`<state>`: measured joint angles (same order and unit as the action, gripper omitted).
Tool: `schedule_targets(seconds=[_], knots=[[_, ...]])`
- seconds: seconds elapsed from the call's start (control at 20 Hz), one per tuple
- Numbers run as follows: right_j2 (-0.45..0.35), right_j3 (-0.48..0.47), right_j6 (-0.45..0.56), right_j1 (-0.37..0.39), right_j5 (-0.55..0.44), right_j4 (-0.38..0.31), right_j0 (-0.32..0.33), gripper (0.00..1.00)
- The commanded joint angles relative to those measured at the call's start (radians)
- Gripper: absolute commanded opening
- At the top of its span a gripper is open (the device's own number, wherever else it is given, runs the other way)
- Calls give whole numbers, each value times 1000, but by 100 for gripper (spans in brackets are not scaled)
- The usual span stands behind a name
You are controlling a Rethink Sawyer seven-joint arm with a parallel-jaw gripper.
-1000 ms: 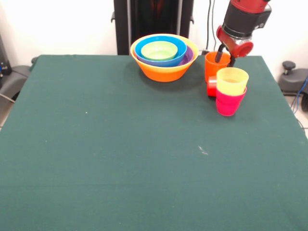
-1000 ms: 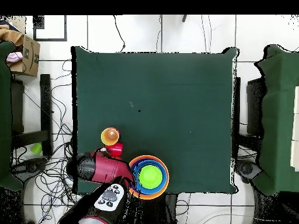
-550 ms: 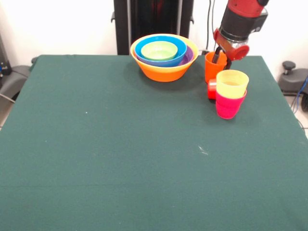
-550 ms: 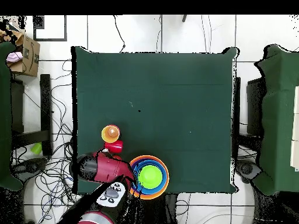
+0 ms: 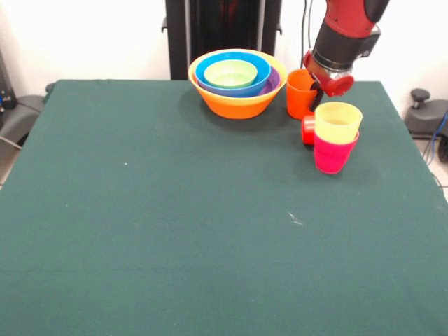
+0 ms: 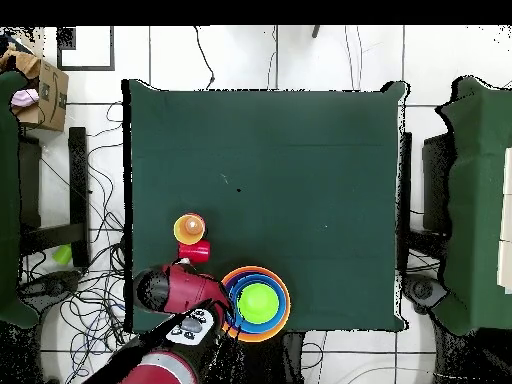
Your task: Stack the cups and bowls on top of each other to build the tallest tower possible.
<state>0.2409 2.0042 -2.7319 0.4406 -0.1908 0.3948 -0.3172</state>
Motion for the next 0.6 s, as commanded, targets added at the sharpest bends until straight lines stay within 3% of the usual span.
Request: schedule_targets(seconds=[0.05,0.35,0.6], knots=[[-82,-24,-120,-50,71,10,5,0],[-107,1,-133,-34,106,11,21,0],[-51,80,-110,194,-97,-1,-6,0]])
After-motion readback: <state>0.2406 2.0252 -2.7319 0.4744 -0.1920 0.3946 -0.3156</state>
